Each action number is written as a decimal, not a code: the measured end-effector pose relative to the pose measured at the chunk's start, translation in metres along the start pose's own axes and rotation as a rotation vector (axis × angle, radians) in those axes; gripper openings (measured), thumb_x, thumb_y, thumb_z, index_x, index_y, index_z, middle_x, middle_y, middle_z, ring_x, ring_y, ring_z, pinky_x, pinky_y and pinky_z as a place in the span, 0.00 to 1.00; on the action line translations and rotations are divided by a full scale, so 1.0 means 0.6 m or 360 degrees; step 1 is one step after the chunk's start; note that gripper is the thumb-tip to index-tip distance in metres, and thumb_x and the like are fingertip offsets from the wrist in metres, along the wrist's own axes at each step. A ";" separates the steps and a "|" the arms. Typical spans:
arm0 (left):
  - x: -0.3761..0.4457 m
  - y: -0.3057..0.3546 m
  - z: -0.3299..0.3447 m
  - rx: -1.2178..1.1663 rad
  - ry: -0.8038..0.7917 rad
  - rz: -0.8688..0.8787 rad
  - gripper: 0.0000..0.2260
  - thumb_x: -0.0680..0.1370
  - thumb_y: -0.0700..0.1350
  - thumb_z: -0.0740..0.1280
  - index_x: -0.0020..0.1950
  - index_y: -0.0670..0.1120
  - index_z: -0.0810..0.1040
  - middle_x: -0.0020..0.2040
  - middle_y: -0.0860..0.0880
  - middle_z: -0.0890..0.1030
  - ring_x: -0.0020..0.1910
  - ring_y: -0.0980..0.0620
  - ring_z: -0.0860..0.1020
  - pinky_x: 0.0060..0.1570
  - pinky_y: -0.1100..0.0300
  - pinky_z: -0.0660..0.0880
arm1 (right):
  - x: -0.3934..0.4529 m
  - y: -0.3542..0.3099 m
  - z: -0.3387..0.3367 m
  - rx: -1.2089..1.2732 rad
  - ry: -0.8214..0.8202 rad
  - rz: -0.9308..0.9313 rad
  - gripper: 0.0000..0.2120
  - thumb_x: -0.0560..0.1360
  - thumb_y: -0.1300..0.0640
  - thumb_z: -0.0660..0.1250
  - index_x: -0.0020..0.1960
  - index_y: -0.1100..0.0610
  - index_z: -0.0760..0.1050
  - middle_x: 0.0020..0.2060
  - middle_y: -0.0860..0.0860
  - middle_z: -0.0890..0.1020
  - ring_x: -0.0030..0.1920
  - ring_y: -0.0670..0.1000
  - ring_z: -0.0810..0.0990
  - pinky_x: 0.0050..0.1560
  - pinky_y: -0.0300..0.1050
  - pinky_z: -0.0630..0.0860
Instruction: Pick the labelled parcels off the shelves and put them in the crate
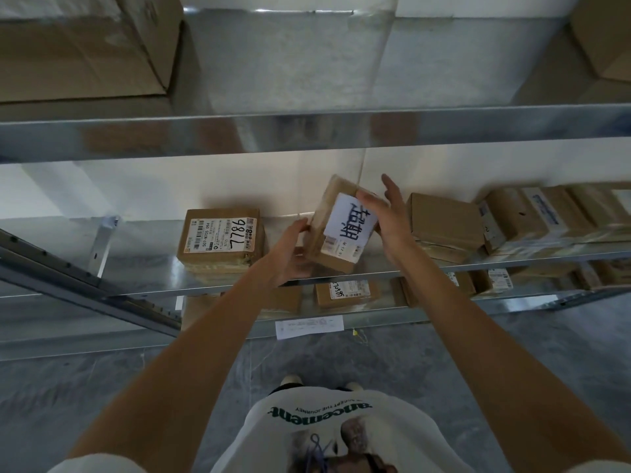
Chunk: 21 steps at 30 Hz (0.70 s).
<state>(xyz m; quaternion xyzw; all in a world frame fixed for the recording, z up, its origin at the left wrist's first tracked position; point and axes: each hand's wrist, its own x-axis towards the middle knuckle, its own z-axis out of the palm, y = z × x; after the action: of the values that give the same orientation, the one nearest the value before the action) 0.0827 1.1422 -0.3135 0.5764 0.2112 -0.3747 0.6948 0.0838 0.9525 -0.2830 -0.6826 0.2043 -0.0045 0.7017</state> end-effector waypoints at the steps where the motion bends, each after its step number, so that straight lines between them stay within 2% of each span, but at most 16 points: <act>1: 0.004 0.001 0.001 0.0021 0.0000 -0.0007 0.26 0.75 0.65 0.61 0.62 0.46 0.74 0.62 0.38 0.76 0.60 0.39 0.77 0.56 0.43 0.77 | 0.000 -0.002 0.003 -0.0075 0.0057 0.0004 0.37 0.71 0.49 0.75 0.74 0.48 0.61 0.62 0.49 0.73 0.58 0.52 0.78 0.57 0.50 0.79; 3: 0.010 0.004 0.007 -0.0116 -0.0067 -0.0051 0.34 0.72 0.70 0.61 0.63 0.42 0.73 0.59 0.40 0.76 0.58 0.41 0.77 0.57 0.40 0.76 | -0.007 -0.002 0.011 -0.0290 0.0078 0.0001 0.36 0.69 0.47 0.76 0.71 0.52 0.64 0.66 0.50 0.72 0.55 0.49 0.79 0.51 0.46 0.80; 4: 0.008 0.008 0.012 -0.0189 -0.0132 -0.0096 0.39 0.71 0.73 0.59 0.63 0.40 0.73 0.55 0.40 0.78 0.56 0.41 0.77 0.57 0.39 0.76 | -0.010 0.002 0.017 -0.0399 0.0054 -0.0016 0.32 0.70 0.46 0.75 0.68 0.55 0.68 0.63 0.51 0.76 0.51 0.48 0.81 0.47 0.43 0.81; 6: 0.009 0.012 0.018 -0.0267 -0.0212 -0.0169 0.44 0.67 0.77 0.56 0.63 0.40 0.76 0.54 0.39 0.80 0.56 0.38 0.78 0.58 0.38 0.74 | -0.015 0.007 0.024 -0.0533 -0.0001 -0.0062 0.24 0.71 0.44 0.73 0.60 0.59 0.74 0.50 0.52 0.84 0.44 0.48 0.84 0.41 0.39 0.80; 8: 0.010 0.010 0.017 -0.0291 -0.0257 -0.0183 0.45 0.66 0.78 0.58 0.63 0.42 0.77 0.59 0.37 0.80 0.60 0.36 0.78 0.61 0.36 0.72 | -0.020 0.004 0.027 -0.0628 -0.0095 -0.0144 0.19 0.74 0.44 0.71 0.54 0.58 0.77 0.42 0.50 0.84 0.42 0.48 0.83 0.40 0.38 0.78; 9: 0.009 0.009 0.015 -0.0299 -0.0273 -0.0183 0.42 0.66 0.76 0.60 0.64 0.43 0.78 0.60 0.37 0.79 0.60 0.36 0.77 0.61 0.35 0.71 | -0.023 0.002 0.028 -0.0680 -0.0151 -0.0215 0.17 0.75 0.43 0.69 0.52 0.57 0.79 0.43 0.49 0.84 0.44 0.48 0.83 0.43 0.40 0.77; 11: 0.011 0.004 0.011 -0.0400 -0.0224 -0.0162 0.36 0.69 0.70 0.66 0.65 0.44 0.76 0.60 0.37 0.78 0.60 0.37 0.77 0.61 0.37 0.73 | -0.015 0.007 0.027 -0.1000 -0.0147 -0.0381 0.17 0.78 0.41 0.62 0.55 0.52 0.80 0.56 0.50 0.81 0.59 0.51 0.78 0.59 0.47 0.72; 12: 0.012 0.001 0.011 -0.0492 -0.0196 -0.0146 0.32 0.70 0.66 0.68 0.66 0.45 0.74 0.60 0.37 0.77 0.59 0.37 0.77 0.60 0.39 0.75 | -0.011 0.010 0.027 -0.1255 -0.0107 -0.0408 0.20 0.79 0.38 0.57 0.60 0.48 0.79 0.65 0.51 0.76 0.69 0.55 0.70 0.69 0.56 0.64; 13: 0.010 -0.001 0.016 -0.0574 -0.0179 -0.0122 0.30 0.71 0.62 0.70 0.66 0.45 0.74 0.59 0.38 0.76 0.58 0.37 0.77 0.57 0.42 0.77 | -0.008 0.011 0.028 -0.1446 -0.0065 -0.0369 0.22 0.79 0.36 0.53 0.64 0.44 0.77 0.72 0.51 0.68 0.75 0.58 0.60 0.73 0.66 0.53; 14: 0.008 -0.003 0.021 -0.0633 -0.0167 -0.0095 0.29 0.71 0.59 0.72 0.66 0.45 0.73 0.59 0.37 0.76 0.58 0.37 0.78 0.54 0.44 0.79 | -0.010 0.007 0.029 -0.1532 -0.0029 -0.0270 0.23 0.79 0.35 0.51 0.66 0.41 0.75 0.76 0.50 0.60 0.77 0.60 0.51 0.72 0.71 0.44; 15: 0.007 -0.006 0.027 -0.0674 -0.0169 -0.0070 0.28 0.71 0.57 0.72 0.66 0.45 0.73 0.59 0.36 0.76 0.57 0.37 0.78 0.50 0.45 0.80 | -0.012 0.002 0.033 -0.1537 0.0019 -0.0159 0.24 0.78 0.33 0.51 0.67 0.40 0.73 0.78 0.49 0.55 0.78 0.61 0.46 0.70 0.73 0.39; 16: 0.006 -0.009 0.032 -0.0686 -0.0183 -0.0043 0.29 0.71 0.56 0.73 0.67 0.45 0.72 0.59 0.36 0.76 0.57 0.38 0.79 0.48 0.46 0.80 | -0.014 -0.002 0.035 -0.1510 0.0081 -0.0061 0.26 0.77 0.31 0.52 0.69 0.39 0.71 0.79 0.49 0.52 0.78 0.62 0.42 0.70 0.74 0.39; 18: 0.003 -0.014 0.039 -0.0624 -0.0232 0.0029 0.30 0.71 0.57 0.73 0.68 0.46 0.71 0.61 0.36 0.75 0.58 0.38 0.78 0.48 0.47 0.80 | -0.022 -0.011 0.038 -0.1439 0.0205 0.0085 0.35 0.71 0.27 0.56 0.73 0.43 0.65 0.79 0.53 0.49 0.77 0.64 0.43 0.71 0.73 0.47; 20: 0.005 -0.020 0.040 -0.0498 -0.0271 0.0138 0.31 0.71 0.56 0.74 0.70 0.49 0.68 0.64 0.37 0.73 0.60 0.39 0.76 0.49 0.46 0.80 | -0.020 -0.011 0.039 -0.1391 0.0315 0.0149 0.43 0.65 0.23 0.60 0.71 0.48 0.66 0.77 0.57 0.55 0.75 0.64 0.55 0.68 0.67 0.62; 21: 0.005 -0.021 0.040 -0.0433 -0.0281 0.0202 0.30 0.72 0.54 0.73 0.70 0.50 0.66 0.64 0.39 0.72 0.59 0.40 0.76 0.50 0.45 0.80 | -0.018 -0.013 0.038 -0.1340 0.0338 0.0164 0.44 0.63 0.22 0.61 0.67 0.52 0.70 0.73 0.59 0.63 0.70 0.61 0.65 0.63 0.61 0.70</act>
<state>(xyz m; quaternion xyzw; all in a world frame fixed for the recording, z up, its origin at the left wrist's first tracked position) 0.0717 1.1177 -0.3178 0.4541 0.1614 -0.3473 0.8044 0.0827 0.9769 -0.2728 -0.8938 0.2933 0.0440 0.3365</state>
